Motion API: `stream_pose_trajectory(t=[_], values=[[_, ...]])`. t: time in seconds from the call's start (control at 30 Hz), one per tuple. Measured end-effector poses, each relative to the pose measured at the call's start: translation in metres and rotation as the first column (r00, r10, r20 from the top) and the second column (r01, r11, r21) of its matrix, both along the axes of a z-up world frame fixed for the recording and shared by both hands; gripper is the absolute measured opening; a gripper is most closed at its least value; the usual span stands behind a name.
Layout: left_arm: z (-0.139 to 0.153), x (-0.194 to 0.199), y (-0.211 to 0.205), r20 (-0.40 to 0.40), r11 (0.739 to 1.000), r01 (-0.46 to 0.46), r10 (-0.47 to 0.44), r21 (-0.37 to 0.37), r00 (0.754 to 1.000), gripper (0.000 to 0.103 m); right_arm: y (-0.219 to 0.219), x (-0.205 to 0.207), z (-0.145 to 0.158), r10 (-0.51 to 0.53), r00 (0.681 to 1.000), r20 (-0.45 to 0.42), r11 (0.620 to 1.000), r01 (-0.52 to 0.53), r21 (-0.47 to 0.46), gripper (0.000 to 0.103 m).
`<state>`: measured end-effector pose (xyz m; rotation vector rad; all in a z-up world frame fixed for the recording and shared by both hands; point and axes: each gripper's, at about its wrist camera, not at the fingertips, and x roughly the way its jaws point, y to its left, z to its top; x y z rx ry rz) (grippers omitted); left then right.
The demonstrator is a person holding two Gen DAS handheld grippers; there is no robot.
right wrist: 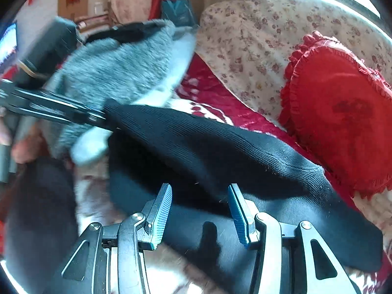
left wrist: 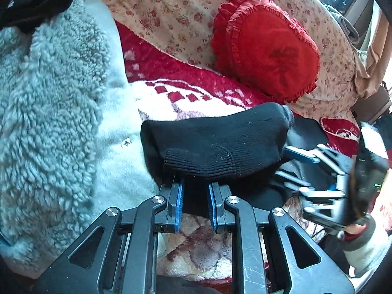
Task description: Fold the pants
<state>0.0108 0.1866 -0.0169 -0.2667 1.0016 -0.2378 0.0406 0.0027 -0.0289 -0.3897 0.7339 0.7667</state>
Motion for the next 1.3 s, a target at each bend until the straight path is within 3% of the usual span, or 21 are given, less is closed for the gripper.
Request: stream_pose_trajectory(t=[0.07,0.13,0.17,0.2,0.27,0.43,0.57,0.7,0.83,0.93,1.07,1.17,1.3], values=[[0.000,0.003,0.000,0.002,1.000,-0.001,0.001,-0.006,1.000,0.016,0.008,0.014,-0.015,-0.001,1.000,-0.020,0.999,0.000,-0.043,0.045],[-0.001,0.007,0.000,0.001,1.000,0.000,0.000,-0.006,1.000,0.016,0.010,0.021,-0.020,-0.005,1.000,0.014,0.998,0.005,-0.064,0.031],[-0.002,0.008,0.000,0.000,1.000,0.000,0.000,-0.007,1.000,0.016,0.009,0.024,-0.020,-0.016,1.000,0.020,0.998,0.017,-0.056,0.015],[-0.002,0.008,0.000,0.001,1.000,-0.001,0.001,-0.009,1.000,0.016,0.004,0.029,-0.016,-0.027,1.000,0.000,1.000,0.027,-0.013,0.005],[-0.001,0.005,0.001,0.001,1.000,-0.004,0.004,-0.008,1.000,0.016,-0.013,0.031,0.003,-0.059,0.998,-0.025,0.992,0.061,0.107,0.005],[0.007,-0.011,0.010,0.017,0.999,-0.036,0.036,0.012,0.999,0.016,-0.028,-0.013,0.038,-0.030,0.999,0.027,0.993,0.027,0.116,0.005],[0.006,-0.019,0.021,0.006,0.995,-0.101,0.101,0.026,0.995,0.016,-0.023,-0.037,0.010,-0.023,0.999,-0.046,0.998,0.025,0.051,0.005],[0.013,-0.021,0.021,0.008,0.990,-0.137,0.136,0.033,0.991,0.016,-0.012,-0.031,-0.026,-0.066,0.991,-0.116,0.998,0.068,0.016,0.007],[0.032,-0.021,0.005,0.065,0.992,-0.119,0.116,0.044,0.991,0.016,-0.022,-0.032,-0.017,-0.052,0.988,-0.145,0.997,0.059,0.047,0.010],[0.041,-0.018,-0.014,0.090,0.995,-0.085,0.080,0.048,0.993,0.017,-0.048,-0.033,-0.004,-0.071,0.981,-0.181,0.988,0.094,0.119,0.011],[0.048,-0.014,-0.044,0.131,0.993,-0.059,0.045,0.107,0.990,0.042,-0.089,-0.025,0.003,-0.173,0.967,-0.188,0.969,0.202,0.144,0.015],[0.051,-0.011,-0.064,0.147,0.995,-0.031,0.017,0.098,0.989,0.053,-0.125,-0.014,0.004,-0.270,0.939,-0.212,0.938,0.307,0.164,0.015],[0.060,-0.009,-0.086,0.177,0.995,-0.022,0.004,0.102,0.984,0.054,-0.173,0.008,0.004,-0.403,0.878,-0.257,0.872,0.454,0.184,0.017]])
